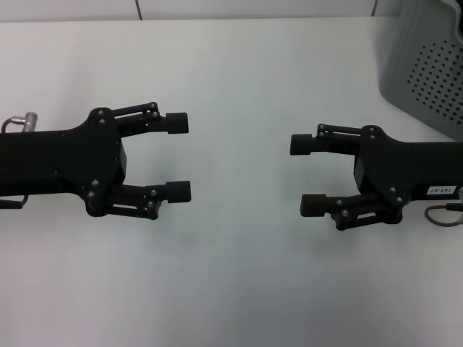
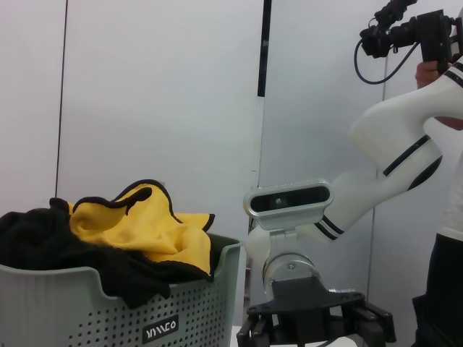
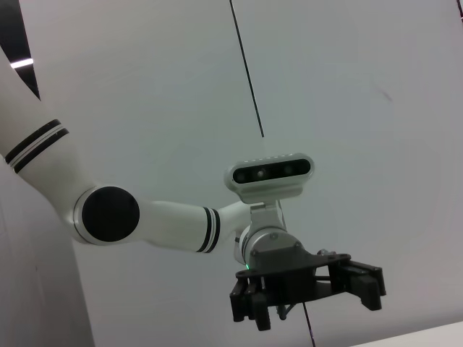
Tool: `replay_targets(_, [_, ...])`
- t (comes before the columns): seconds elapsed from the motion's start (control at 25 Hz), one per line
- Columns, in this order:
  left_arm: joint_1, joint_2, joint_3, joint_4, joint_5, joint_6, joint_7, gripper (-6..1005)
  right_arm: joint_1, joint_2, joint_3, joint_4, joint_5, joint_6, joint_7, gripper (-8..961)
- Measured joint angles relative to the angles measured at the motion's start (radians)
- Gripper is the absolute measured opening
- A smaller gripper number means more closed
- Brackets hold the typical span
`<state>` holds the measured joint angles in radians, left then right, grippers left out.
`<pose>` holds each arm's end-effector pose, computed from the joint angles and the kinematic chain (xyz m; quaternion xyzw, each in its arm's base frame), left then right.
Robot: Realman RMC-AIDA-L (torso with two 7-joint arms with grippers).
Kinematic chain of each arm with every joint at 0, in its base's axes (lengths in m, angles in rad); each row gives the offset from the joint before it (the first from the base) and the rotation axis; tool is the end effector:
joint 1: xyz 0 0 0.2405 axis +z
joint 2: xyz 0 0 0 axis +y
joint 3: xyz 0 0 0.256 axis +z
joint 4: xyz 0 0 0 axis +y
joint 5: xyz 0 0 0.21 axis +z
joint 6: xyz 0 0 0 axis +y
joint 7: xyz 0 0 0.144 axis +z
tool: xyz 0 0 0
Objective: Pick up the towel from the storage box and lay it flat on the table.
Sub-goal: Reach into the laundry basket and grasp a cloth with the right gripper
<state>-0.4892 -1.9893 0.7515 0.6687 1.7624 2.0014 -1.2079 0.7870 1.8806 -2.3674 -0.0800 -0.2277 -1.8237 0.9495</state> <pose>-0.2339 0.2876 0.0512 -0.9293 -0.0405 -0.3665 0.0226 0.1957 0.3123 -0.0097 0.9125 -0.0627 -0.4005 0.0551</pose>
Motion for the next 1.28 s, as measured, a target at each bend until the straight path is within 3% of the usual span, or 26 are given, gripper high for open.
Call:
replay_targets(0.24, [0.0,-0.008,-0.061,0.049,-0.001,-0.011,-0.028,876,0.011,-0.002,0.06,-0.005,0.001,0.05,-0.003,855])
replay_targets(0.36, [-0.005,-0.005,-0.091,0.126,-0.001,-0.021,-0.097,876,0.027,-0.014,0.117,-0.01,0.002,0.063,-0.004,855])
replay_targets(0.4, [-0.006,-0.003,-0.095,0.148,-0.001,-0.026,-0.114,876,0.064,-0.033,0.208,-0.015,-0.003,0.079,-0.006,855])
replay_targets(0.48, [-0.007,-0.001,-0.097,0.174,-0.001,-0.033,-0.127,875,0.087,-0.044,0.245,-0.022,-0.005,0.094,-0.01,855])
replay_targets(0.56, [-0.008,0.0,-0.099,0.188,-0.001,-0.036,-0.129,875,0.126,-0.068,0.296,-0.058,-0.006,0.132,-0.016,855])
replay_targets(0.64, [-0.009,-0.001,-0.1,0.191,0.0,-0.038,-0.13,875,0.158,-0.105,0.327,-0.124,-0.013,0.196,-0.005,855])
replay_targets(0.76, [-0.009,-0.006,-0.097,0.192,0.006,-0.059,-0.131,875,0.205,-0.186,0.378,-0.279,-0.09,0.355,0.077,855])
replay_targets(0.84, [-0.009,-0.007,-0.096,0.192,0.007,-0.065,-0.131,875,0.226,-0.242,0.467,-0.425,-0.243,0.47,0.218,854])
replay_targets(0.88, [-0.009,-0.013,-0.094,0.192,0.008,-0.073,-0.133,875,0.229,-0.27,0.568,-0.557,-0.403,0.533,0.374,854])
replay_targets(0.96, [-0.009,-0.017,-0.094,0.192,0.008,-0.073,-0.133,875,0.223,-0.279,0.679,-0.692,-0.592,0.582,0.547,854])
replay_targets(1.0, [-0.009,-0.019,-0.093,0.192,0.008,-0.074,-0.132,875,0.212,-0.273,0.765,-0.79,-0.75,0.595,0.686,854])
replay_targets(1.08, [-0.01,-0.026,-0.093,0.192,0.008,-0.075,-0.127,875,0.184,-0.226,0.954,-1.021,-1.073,0.576,0.974,854])
replay_targets(1.2, [-0.02,-0.033,-0.092,0.185,0.014,-0.076,-0.119,875,0.176,-0.105,1.195,-1.328,-1.526,0.418,1.301,854])
replay_targets(1.28, [-0.031,-0.037,-0.091,0.18,0.024,-0.081,-0.117,875,0.207,-0.018,1.32,-1.503,-1.833,0.224,1.442,854])
